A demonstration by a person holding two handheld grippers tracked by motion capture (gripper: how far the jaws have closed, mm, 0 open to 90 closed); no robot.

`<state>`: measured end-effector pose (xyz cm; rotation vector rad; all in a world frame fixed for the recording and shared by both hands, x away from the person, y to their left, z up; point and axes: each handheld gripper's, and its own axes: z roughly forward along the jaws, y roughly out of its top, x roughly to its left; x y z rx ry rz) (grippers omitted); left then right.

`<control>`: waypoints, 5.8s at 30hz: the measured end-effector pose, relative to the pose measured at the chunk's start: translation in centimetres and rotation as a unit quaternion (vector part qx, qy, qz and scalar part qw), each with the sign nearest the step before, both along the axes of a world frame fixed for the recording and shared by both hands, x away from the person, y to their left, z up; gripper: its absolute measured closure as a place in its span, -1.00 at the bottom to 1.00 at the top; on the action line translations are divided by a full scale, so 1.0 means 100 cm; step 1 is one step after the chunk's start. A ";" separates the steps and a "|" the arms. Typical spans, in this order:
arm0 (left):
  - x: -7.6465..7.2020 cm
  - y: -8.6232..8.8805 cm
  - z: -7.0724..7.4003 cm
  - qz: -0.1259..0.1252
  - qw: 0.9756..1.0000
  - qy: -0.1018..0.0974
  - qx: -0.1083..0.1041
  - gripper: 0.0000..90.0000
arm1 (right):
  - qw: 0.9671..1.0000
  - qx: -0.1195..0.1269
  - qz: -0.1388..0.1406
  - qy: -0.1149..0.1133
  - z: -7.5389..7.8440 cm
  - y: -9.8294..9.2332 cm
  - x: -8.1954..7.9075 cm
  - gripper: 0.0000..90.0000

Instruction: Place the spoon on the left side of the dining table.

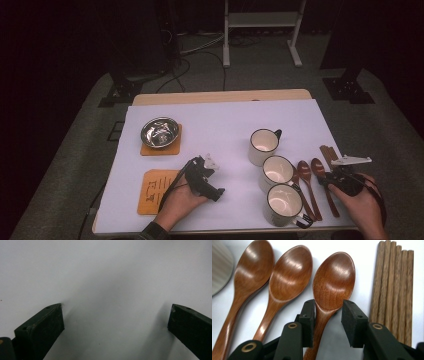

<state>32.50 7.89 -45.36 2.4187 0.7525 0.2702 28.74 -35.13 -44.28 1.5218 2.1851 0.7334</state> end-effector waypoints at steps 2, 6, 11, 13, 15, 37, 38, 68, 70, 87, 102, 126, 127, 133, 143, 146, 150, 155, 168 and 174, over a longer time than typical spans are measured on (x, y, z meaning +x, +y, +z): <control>0.000 0.000 0.000 0.000 1.000 0.000 0.000 -1.00 | 1.000 0.000 0.000 -0.001 0.000 -0.001 0.004 0.38; 0.000 0.000 0.000 0.000 1.000 0.000 0.000 -1.00 | 1.000 0.001 0.000 -0.002 0.000 -0.002 0.011 0.39; 0.000 0.000 0.000 0.000 1.000 0.000 0.000 -1.00 | 1.000 -0.004 0.006 -0.005 0.000 -0.002 0.024 0.40; 0.000 0.000 0.000 0.000 1.000 0.000 0.000 -1.00 | 1.000 -0.005 0.009 -0.005 0.000 -0.002 0.030 0.40; 0.000 0.000 0.000 0.000 1.000 0.000 0.000 -1.00 | 1.000 -0.006 0.011 -0.006 0.000 -0.002 0.036 0.40; 0.000 0.000 0.000 0.000 1.000 0.001 0.001 -1.00 | 0.999 -0.006 0.037 -0.013 -0.001 0.000 0.098 0.41; 0.000 0.000 0.000 -0.001 1.000 0.000 0.001 -1.00 | 0.999 -0.005 0.038 -0.014 -0.001 0.000 0.101 0.41; 0.000 0.000 0.000 0.002 1.000 0.001 0.001 -1.00 | 0.999 -0.002 0.038 0.024 0.005 0.004 0.087 0.40; 0.000 0.000 0.000 0.002 1.000 0.001 0.000 -1.00 | 0.999 -0.008 0.038 0.026 0.005 0.004 0.088 0.42; 0.000 0.000 0.000 0.002 1.000 0.001 0.000 -1.00 | 0.998 -0.002 0.023 0.054 0.006 -0.002 0.097 0.68; -0.001 0.000 0.000 0.002 1.000 0.001 0.001 -1.00 | 0.997 0.006 -0.004 0.074 0.007 0.000 0.100 0.77; -0.001 0.000 0.000 0.001 1.000 0.000 -0.001 -1.00 | 0.997 0.053 0.000 0.048 0.023 -0.005 0.099 0.77; -0.001 0.000 0.000 0.001 1.000 0.000 -0.001 -1.00 | 0.997 0.055 0.002 0.046 0.025 -0.005 0.099 0.77; 0.000 0.000 0.000 0.001 1.000 0.000 0.000 -1.00 | 0.997 0.062 0.012 0.041 0.033 -0.002 0.102 0.77; -0.001 0.000 0.000 0.000 1.000 0.000 0.000 -1.00 | 0.997 0.058 0.037 0.034 0.044 0.011 0.109 0.77; -0.001 0.000 0.000 0.001 1.000 -0.001 -0.001 -1.00 | 0.997 0.058 0.041 0.034 0.048 0.014 0.111 0.77; 0.000 0.001 0.000 0.001 1.000 -0.001 0.001 -1.00 | 0.997 0.060 0.049 0.030 0.054 0.016 0.113 0.77; -0.001 0.000 0.000 0.001 1.000 0.000 0.000 -1.00 | 0.996 0.062 0.056 0.028 0.061 0.018 0.116 0.77; -0.001 0.000 0.000 0.002 1.000 0.001 0.000 -1.00 | 0.995 0.063 0.078 0.019 0.076 0.030 0.120 0.77; -0.001 0.000 0.000 0.002 1.000 0.000 0.000 -1.00 | 0.994 0.063 0.085 0.016 0.083 0.035 0.123 0.77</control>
